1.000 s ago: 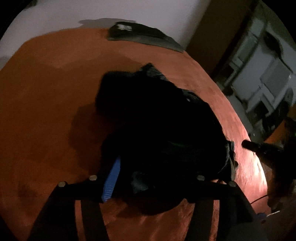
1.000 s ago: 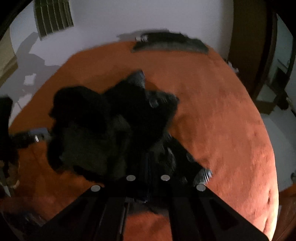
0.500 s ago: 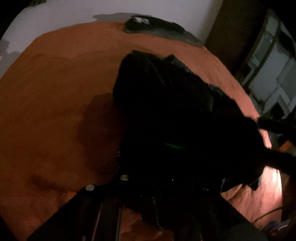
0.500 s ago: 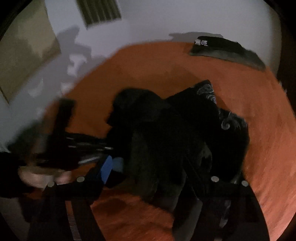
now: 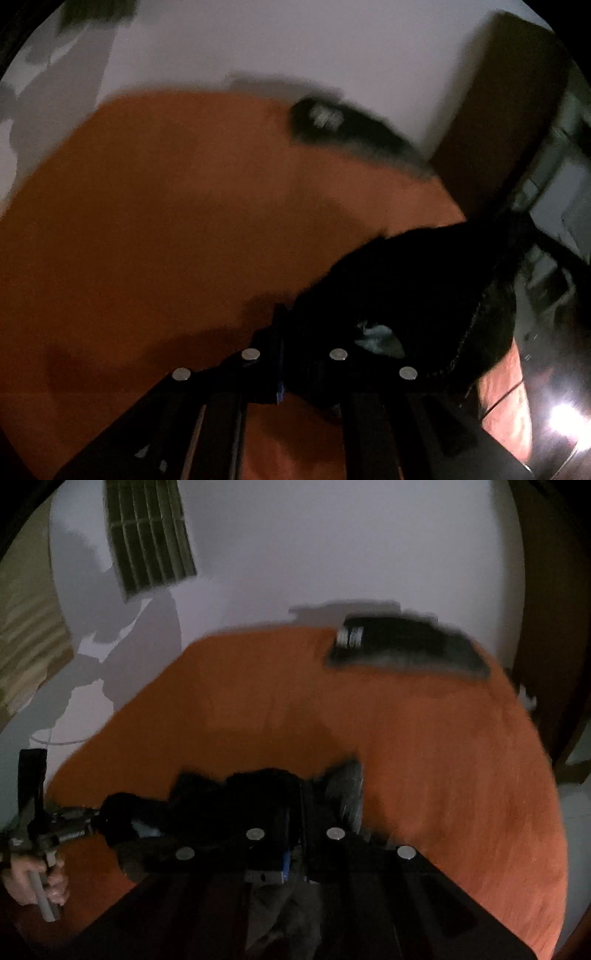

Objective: Fold clothes

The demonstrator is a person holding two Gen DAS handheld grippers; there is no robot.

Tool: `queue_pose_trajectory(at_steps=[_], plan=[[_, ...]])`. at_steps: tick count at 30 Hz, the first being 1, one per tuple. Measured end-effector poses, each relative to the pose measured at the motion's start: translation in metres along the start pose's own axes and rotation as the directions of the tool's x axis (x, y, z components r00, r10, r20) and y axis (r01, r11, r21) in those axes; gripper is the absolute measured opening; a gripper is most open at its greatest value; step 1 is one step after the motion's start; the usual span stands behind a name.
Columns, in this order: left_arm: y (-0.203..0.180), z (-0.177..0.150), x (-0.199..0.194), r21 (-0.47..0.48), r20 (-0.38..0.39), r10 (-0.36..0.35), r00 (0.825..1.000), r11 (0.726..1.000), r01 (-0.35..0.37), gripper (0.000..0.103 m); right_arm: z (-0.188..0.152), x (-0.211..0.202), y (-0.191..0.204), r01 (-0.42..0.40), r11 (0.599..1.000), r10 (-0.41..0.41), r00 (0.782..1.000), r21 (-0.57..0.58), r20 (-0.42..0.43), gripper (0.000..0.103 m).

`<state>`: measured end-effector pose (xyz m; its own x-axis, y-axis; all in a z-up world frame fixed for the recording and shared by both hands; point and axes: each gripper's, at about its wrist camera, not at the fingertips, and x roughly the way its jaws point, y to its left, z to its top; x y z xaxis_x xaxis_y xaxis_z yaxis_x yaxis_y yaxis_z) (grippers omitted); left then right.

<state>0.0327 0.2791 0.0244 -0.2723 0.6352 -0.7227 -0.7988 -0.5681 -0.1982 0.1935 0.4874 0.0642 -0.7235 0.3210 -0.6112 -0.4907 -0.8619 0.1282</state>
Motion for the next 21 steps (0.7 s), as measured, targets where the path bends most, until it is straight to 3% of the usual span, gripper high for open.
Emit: queue_pose_trajectory(at_steps=[2, 4, 6, 7, 9, 12, 14, 18, 21], plan=[[-0.015, 0.051, -0.014, 0.078, 0.090, 0.039, 0.995, 0.996, -0.046, 0.008, 0.046, -0.005, 0.004, 0.055, 0.996, -0.048, 0.995, -0.072, 0.089, 0.003], [-0.021, 0.102, -0.040, 0.055, 0.188, 0.053, 0.981, 0.996, -0.064, 0.008, 0.090, -0.022, 0.005, 0.081, 0.994, -0.066, 0.982, -0.078, 0.175, 0.003], [-0.022, 0.140, -0.087, -0.008, 0.330, 0.055, 0.943, 0.998, -0.055, 0.008, 0.135, -0.057, 0.006, 0.101, 0.993, -0.080, 0.948, -0.053, 0.309, 0.003], [-0.023, 0.152, -0.115, -0.029, 0.406, 0.051, 0.912, 0.999, -0.043, 0.008, 0.145, -0.079, 0.006, 0.108, 0.993, -0.086, 0.922, -0.038, 0.377, 0.003], [-0.026, 0.157, -0.157, -0.034, 0.486, 0.033, 0.873, 0.999, -0.019, 0.008, 0.154, -0.132, 0.006, 0.091, 0.996, -0.076, 0.856, -0.004, 0.512, 0.003], [-0.035, 0.140, -0.197, -0.003, 0.542, 0.030, 0.840, 0.999, -0.034, 0.008, 0.136, -0.173, 0.009, 0.052, 0.999, -0.040, 0.829, -0.006, 0.558, 0.003], [-0.043, 0.110, -0.195, 0.035, 0.521, 0.056, 0.852, 0.996, -0.087, 0.008, 0.109, -0.180, 0.012, 0.041, 0.999, -0.018, 0.851, -0.033, 0.525, 0.003], [-0.039, 0.043, -0.141, 0.065, 0.359, 0.075, 0.931, 0.992, -0.105, 0.008, 0.025, -0.143, 0.006, 0.027, 0.999, -0.012, 0.947, -0.040, 0.321, 0.003], [-0.026, -0.015, -0.091, 0.073, 0.204, 0.102, 0.974, 0.990, -0.120, 0.008, -0.042, -0.095, -0.005, 0.019, 1.000, -0.021, 0.993, 0.024, 0.116, 0.003]])
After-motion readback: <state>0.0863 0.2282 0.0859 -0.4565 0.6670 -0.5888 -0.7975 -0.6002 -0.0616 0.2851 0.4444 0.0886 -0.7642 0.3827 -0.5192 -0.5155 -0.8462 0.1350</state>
